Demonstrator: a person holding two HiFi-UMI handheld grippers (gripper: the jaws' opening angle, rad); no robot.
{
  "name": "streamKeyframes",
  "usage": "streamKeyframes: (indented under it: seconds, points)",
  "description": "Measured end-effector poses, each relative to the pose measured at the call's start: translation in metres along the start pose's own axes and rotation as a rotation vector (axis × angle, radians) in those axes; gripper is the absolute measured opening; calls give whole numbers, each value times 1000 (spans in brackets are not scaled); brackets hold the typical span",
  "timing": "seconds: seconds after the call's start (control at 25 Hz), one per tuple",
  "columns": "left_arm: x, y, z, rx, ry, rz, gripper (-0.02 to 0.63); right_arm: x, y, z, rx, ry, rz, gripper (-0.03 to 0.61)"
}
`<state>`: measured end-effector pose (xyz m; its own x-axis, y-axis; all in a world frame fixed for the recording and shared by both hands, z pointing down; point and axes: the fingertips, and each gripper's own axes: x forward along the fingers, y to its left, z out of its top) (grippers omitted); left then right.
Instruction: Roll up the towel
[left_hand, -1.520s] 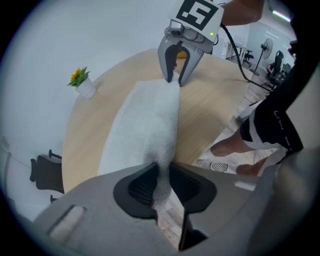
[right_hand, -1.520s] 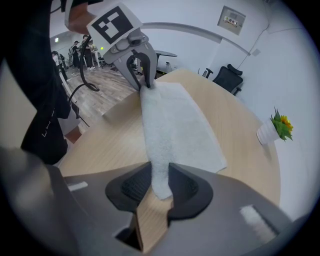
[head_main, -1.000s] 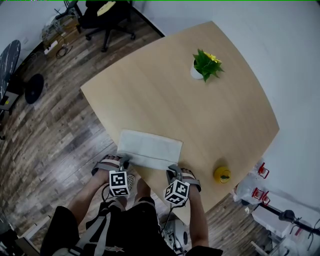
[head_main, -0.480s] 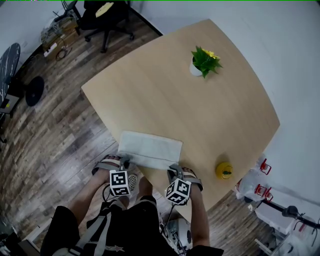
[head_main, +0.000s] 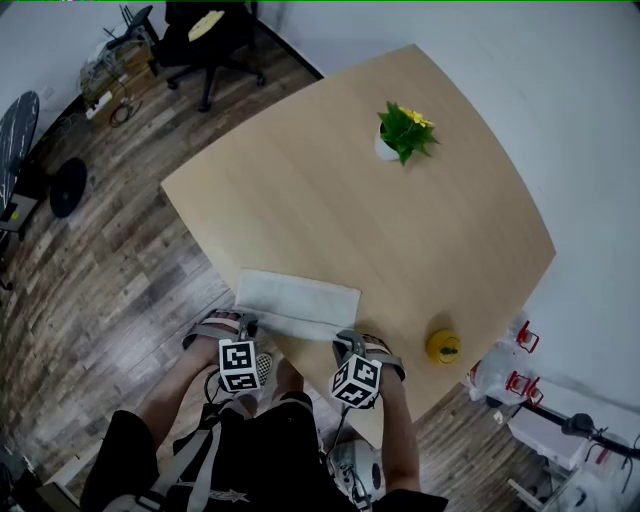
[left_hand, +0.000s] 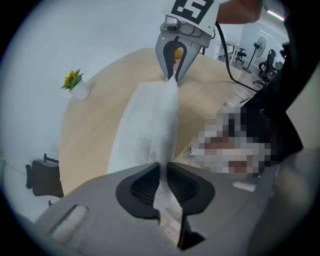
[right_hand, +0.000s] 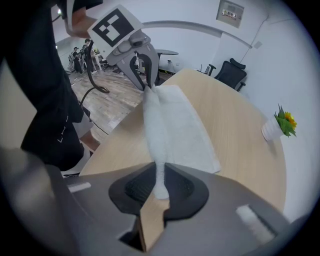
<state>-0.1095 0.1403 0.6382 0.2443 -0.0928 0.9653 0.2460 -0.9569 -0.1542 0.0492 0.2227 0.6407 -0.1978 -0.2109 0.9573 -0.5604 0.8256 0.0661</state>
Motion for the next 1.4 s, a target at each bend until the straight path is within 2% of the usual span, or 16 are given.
streamKeyframes:
  seconds: [0.96, 1.4]
  points:
    - [12, 31, 2, -52, 2, -25, 61, 10, -38, 6, -10, 4, 55, 61]
    - [19, 39, 2, -68, -5, -66, 75, 19, -49, 9, -1, -4, 96, 75]
